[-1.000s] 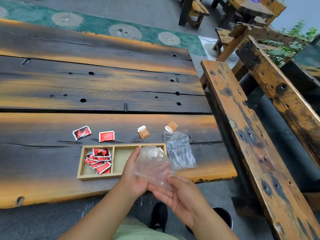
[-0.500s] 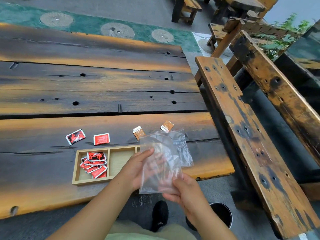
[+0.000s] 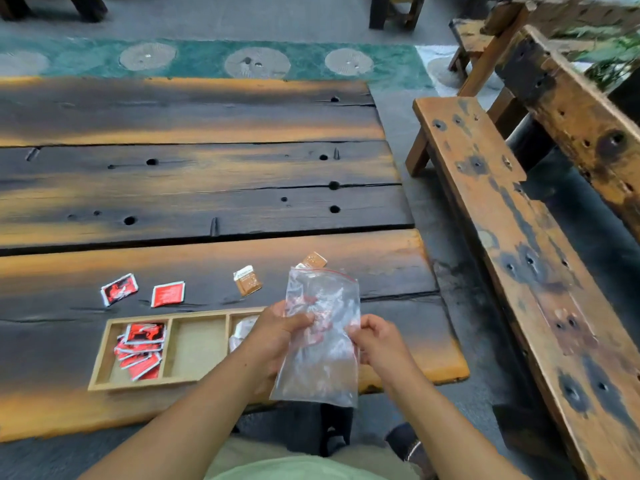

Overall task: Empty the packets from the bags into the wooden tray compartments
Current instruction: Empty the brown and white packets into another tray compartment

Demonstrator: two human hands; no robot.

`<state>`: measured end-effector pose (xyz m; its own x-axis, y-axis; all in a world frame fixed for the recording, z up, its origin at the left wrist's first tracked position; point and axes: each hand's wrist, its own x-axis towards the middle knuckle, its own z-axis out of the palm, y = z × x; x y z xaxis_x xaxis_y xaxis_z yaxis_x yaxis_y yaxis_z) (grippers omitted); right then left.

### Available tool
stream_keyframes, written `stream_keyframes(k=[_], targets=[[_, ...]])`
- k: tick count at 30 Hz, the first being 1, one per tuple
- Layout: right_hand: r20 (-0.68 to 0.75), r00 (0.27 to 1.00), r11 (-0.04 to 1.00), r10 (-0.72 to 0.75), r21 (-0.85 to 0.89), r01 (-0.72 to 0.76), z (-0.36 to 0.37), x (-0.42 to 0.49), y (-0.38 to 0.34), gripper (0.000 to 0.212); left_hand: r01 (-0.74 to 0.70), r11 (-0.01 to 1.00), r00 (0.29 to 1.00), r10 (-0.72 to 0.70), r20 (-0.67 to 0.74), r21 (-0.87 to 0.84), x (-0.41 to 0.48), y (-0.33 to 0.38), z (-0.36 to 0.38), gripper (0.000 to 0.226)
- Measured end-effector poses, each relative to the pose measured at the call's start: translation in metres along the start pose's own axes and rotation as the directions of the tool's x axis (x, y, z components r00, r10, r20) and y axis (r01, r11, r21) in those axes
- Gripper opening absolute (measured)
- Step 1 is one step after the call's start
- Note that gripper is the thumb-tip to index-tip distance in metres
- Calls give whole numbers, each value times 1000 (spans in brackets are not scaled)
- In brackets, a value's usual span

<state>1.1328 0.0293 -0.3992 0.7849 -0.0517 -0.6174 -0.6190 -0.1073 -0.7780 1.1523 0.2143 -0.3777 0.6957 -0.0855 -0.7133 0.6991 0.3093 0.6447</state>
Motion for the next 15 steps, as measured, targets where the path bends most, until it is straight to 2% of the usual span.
stream_keyframes(k=[4,6,8,10,13,15], targets=[[-22,998,989,-51,-139,48,-25,46,-2,27,-65,972,971,114,-212,227,23,-3,20,16],[-38,995,971,-91,-226,80,-29,64,-1,26,-98,874,918,264,-295,476,32,-6,22,8],[-38,993,950,-110,-299,94,-30,80,4,24,-78,668,874,403,-272,740,44,-8,19,14],[-42,993,916,-111,-392,86,-29,92,10,22,-43,452,861,468,-196,891,56,-10,15,13],[-28,991,839,-128,-536,93,-26,102,11,17,72,67,864,495,-96,995,74,-9,13,11],[-19,995,813,-97,-578,68,-22,107,11,20,143,-57,890,443,-103,988,85,-7,13,14]])
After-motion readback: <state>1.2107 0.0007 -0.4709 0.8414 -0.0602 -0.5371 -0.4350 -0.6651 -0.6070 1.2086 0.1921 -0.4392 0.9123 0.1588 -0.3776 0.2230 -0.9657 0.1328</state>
